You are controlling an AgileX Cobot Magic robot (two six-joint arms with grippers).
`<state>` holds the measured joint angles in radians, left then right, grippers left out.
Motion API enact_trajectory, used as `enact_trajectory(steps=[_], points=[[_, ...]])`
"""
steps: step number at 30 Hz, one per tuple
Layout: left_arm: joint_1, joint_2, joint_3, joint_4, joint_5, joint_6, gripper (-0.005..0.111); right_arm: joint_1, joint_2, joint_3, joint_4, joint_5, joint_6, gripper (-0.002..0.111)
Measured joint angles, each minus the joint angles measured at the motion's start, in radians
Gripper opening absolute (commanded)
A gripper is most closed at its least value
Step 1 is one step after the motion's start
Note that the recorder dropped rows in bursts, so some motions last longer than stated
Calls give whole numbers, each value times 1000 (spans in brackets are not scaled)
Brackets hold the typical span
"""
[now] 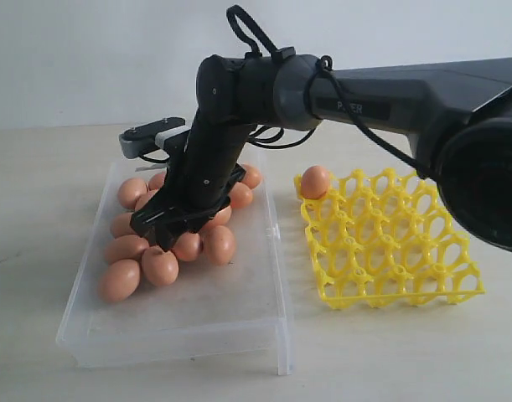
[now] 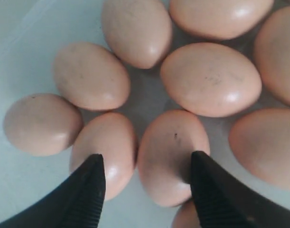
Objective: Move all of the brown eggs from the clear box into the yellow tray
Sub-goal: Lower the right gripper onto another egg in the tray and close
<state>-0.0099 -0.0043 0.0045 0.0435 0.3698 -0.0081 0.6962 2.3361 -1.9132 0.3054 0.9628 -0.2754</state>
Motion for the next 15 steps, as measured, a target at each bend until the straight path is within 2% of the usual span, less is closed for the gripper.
enact_trajectory(steps=[6, 15], points=[[0, 0, 0, 0, 0, 2, 0, 0, 40, -46, -65, 11, 31, 53], [0, 0, 0, 0, 0, 8, 0, 0, 100, -104, -48, 18, 35, 53]])
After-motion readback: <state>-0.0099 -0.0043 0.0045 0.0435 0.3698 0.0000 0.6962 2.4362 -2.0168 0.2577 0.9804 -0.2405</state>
